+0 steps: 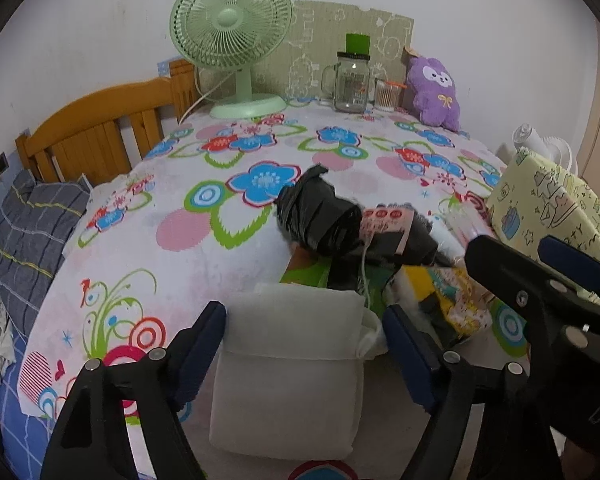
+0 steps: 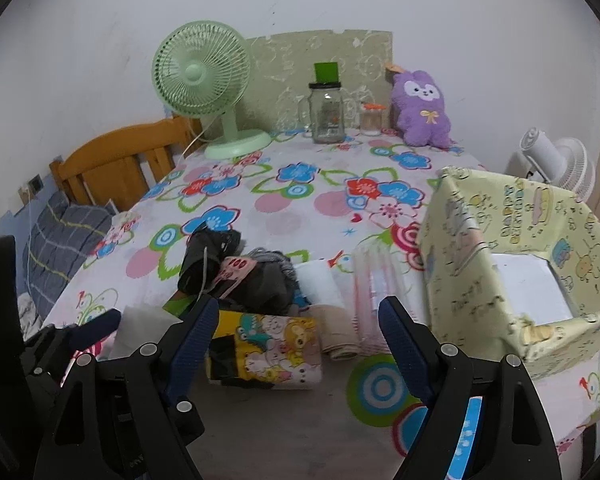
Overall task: Organize soft objects
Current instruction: 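Move the left gripper to the white cloth while the right gripper approaches the cartoon pouch, then grasp and lift the white cloth with left while right grasps the cartoon pouch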
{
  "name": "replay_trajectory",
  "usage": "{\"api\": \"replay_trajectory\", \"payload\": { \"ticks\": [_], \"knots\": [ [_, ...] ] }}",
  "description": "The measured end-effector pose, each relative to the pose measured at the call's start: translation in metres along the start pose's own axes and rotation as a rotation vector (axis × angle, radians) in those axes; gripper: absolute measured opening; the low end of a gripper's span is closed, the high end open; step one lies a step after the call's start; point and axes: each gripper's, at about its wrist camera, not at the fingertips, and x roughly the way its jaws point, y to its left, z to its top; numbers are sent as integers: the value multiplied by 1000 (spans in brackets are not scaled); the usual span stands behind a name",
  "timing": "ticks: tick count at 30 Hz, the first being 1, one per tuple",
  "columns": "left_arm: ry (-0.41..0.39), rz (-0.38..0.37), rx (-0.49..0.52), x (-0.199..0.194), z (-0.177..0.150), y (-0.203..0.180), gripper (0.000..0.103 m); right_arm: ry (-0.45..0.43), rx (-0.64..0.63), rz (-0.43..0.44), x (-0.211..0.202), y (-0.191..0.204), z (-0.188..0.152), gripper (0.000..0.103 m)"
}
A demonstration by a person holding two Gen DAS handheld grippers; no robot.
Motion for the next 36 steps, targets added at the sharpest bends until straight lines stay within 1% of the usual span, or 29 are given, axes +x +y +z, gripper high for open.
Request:
{"api": "replay_trajectory", "payload": {
  "ticks": [10,19,20,23,24,28,31,36],
  "knots": [
    [20,-30,-25,6,-8,7,67,86,-17,34,21,13,-6,85],
    [25,-35,-25,9,-8,7,61,175,3,41,45,15,-12,84],
    [25,-33,-20,10,-8,6,60,178,7,47,45,15,-12,81],
    [27,-30,-14,10,-7,4,57,176,6,43,45,15,-12,77],
    [29,-28,-9,10,-6,3,55,176,7,46,45,15,-12,74],
    [30,-28,0,8,-4,0,51,169,5,44,42,15,-11,71],
    [36,-36,-1,6,-2,-1,47,159,3,41,38,15,-9,70],
    [21,-38,1,-2,3,-5,44,136,-4,40,29,15,-4,70]
  ]
}}
